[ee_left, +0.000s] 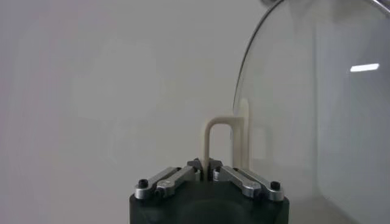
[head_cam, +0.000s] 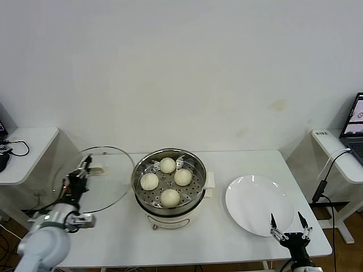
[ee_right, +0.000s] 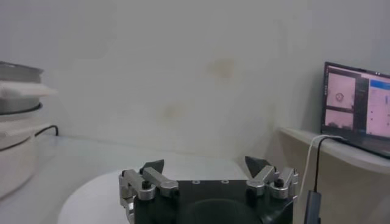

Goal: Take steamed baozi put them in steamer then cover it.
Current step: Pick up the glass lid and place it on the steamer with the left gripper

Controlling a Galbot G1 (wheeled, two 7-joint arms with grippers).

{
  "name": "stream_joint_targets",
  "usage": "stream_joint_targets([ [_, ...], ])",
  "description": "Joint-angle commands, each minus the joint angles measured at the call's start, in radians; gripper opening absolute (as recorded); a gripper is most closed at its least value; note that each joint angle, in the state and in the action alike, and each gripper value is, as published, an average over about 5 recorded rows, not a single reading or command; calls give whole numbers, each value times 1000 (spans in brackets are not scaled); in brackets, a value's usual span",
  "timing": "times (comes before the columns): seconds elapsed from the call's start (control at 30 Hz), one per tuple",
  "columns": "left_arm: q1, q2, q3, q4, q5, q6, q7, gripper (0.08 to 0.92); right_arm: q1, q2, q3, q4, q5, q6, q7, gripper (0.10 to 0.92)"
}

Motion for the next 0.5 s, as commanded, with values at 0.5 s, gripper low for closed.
stream_joint_targets([
  [0.5, -329, -390, 481, 50, 414, 194, 215, 140, 17, 56, -54, -25, -144, 11, 12, 823],
])
